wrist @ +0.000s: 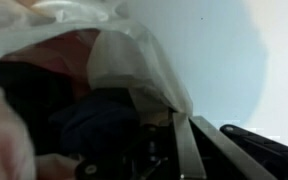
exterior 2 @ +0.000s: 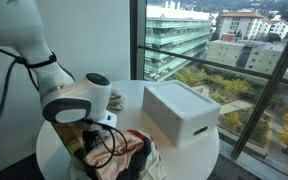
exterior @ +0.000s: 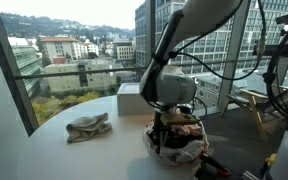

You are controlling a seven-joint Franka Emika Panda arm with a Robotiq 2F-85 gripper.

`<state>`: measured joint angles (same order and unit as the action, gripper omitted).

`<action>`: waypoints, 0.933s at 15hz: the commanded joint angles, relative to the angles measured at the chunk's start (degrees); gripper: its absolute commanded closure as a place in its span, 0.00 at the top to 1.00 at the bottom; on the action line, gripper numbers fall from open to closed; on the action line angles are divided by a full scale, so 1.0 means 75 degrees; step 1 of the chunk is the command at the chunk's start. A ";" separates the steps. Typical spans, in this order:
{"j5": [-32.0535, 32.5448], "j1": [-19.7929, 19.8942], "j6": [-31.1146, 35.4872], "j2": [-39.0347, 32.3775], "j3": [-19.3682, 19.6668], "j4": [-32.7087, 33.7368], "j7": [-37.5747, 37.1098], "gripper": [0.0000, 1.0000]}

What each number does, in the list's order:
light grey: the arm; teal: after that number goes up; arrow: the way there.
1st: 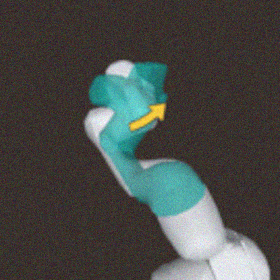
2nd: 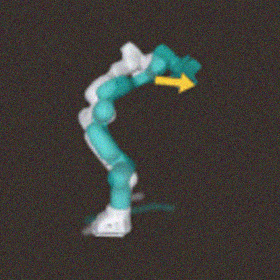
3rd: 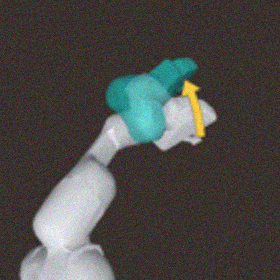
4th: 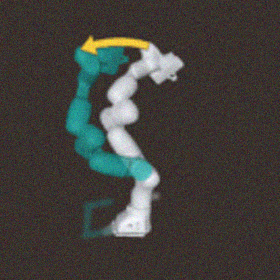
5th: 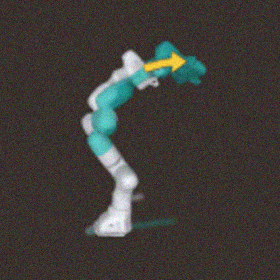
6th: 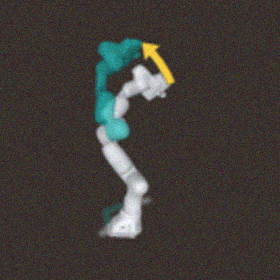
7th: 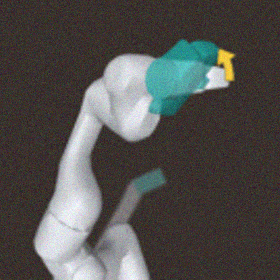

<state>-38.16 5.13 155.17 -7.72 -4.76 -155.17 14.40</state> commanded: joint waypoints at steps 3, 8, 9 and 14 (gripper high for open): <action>-0.2515 0.0137 -0.1727 0.0302 -0.0175 0.0648 0.2538 0.00; -0.3261 0.0075 -0.2634 0.0774 0.0228 0.0726 0.3522 0.00; -0.3399 0.0054 -0.2764 0.1012 0.0291 0.0659 0.3816 0.00; -0.3722 -0.0189 -0.2947 0.2666 0.0523 0.0142 0.4836 0.00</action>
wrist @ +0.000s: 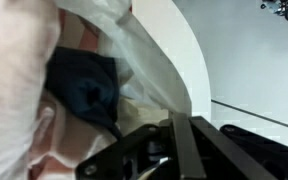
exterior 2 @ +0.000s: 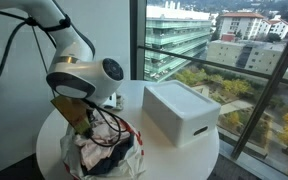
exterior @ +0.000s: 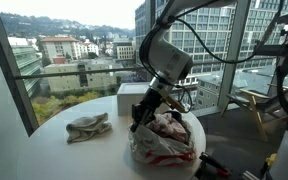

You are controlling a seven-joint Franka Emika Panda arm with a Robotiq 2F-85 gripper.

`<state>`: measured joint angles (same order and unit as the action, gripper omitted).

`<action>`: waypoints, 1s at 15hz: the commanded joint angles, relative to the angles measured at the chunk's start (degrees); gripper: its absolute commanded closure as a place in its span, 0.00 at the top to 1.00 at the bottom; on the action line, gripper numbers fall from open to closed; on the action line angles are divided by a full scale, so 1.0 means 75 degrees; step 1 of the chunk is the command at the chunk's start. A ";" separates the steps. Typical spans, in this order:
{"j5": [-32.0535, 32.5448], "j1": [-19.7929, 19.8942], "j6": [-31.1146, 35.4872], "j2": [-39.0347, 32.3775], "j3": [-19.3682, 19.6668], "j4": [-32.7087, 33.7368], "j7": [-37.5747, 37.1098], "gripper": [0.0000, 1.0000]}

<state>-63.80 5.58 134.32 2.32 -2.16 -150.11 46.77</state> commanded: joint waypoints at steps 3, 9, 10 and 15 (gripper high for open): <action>-0.0419 -0.0436 -0.0097 0.2316 0.0279 -0.0837 0.0980 0.00; -0.0463 -0.0758 0.0056 0.2574 0.0321 -0.0996 0.1292 0.00; -0.0430 -0.0814 0.0150 0.2365 0.0254 -0.0999 0.1282 0.00; -0.0442 -0.1250 0.0654 0.1173 -0.0122 -0.1050 0.1402 0.00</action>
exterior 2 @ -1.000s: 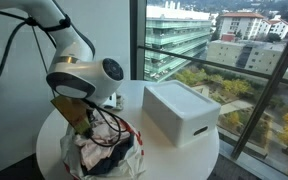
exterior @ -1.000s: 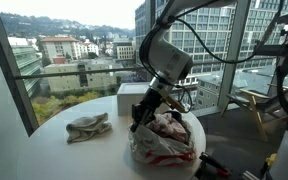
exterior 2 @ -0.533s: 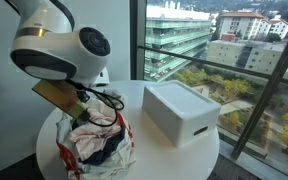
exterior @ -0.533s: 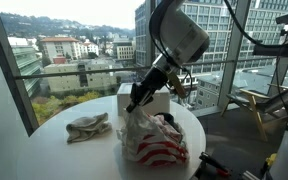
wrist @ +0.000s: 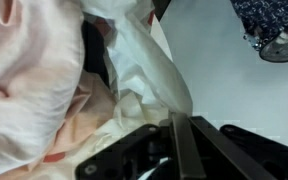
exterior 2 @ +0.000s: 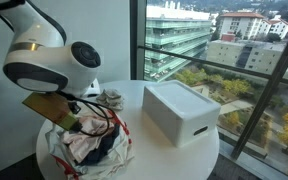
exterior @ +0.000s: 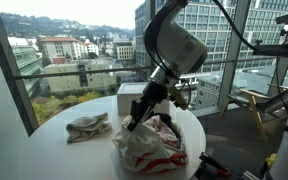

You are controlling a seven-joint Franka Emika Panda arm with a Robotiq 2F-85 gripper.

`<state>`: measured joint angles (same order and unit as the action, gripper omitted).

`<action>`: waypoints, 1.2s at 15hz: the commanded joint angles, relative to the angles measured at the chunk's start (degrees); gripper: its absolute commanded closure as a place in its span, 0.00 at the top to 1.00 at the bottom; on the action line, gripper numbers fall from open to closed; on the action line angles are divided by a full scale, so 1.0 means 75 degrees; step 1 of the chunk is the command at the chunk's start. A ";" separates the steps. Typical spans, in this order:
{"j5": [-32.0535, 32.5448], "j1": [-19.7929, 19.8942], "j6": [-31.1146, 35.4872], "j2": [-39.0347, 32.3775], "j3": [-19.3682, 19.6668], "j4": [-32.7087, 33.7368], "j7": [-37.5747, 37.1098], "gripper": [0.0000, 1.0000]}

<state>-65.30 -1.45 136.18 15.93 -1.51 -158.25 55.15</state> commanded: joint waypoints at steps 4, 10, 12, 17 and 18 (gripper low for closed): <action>0.0503 -0.0510 0.1265 -0.0907 -0.0598 -0.0005 -0.0285 0.00; 0.1188 -0.0536 0.2192 -0.0888 -0.0596 0.0043 -0.1124 0.34; 0.1716 -0.0468 0.2665 -0.0918 -0.0597 0.0040 -0.2132 0.50; 0.3641 0.0499 0.3667 -0.0984 -0.1176 0.0041 -0.5061 0.88; 0.4088 0.0837 0.3642 -0.0952 -0.1311 0.0040 -0.5676 0.94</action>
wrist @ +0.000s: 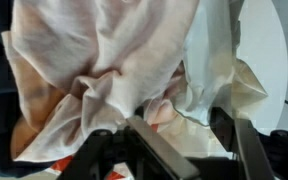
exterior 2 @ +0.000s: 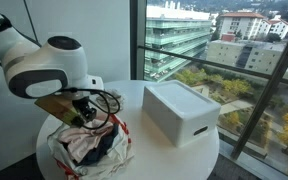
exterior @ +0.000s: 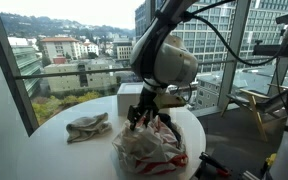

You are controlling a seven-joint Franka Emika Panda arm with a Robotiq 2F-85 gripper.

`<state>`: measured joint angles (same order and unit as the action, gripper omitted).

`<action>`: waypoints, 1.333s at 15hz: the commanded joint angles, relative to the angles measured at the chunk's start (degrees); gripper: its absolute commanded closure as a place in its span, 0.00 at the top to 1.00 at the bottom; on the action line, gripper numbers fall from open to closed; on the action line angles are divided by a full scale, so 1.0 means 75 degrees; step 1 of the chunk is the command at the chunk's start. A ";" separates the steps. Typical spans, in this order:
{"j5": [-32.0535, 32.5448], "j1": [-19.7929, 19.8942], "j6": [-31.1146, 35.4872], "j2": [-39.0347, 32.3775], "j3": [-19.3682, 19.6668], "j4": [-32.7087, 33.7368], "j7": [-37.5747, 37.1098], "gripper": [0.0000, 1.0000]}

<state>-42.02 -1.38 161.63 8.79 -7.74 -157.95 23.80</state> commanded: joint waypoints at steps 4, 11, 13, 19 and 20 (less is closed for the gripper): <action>0.2766 0.2046 -0.0287 0.0686 -0.0886 0.0015 -0.3800 1.00; 0.5373 0.3383 -0.2128 0.2141 -0.0685 -0.0012 -0.6976 1.00; 0.5923 0.3444 -0.2960 0.2251 -0.0404 0.0110 -0.7384 1.00; 0.6885 0.3145 -0.4659 0.1608 0.0362 0.0052 -0.7578 1.00; 0.6920 0.3041 -0.4758 0.1426 0.0440 0.0011 -0.7546 1.00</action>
<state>7.88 24.02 128.58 22.85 -6.64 -157.98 -31.74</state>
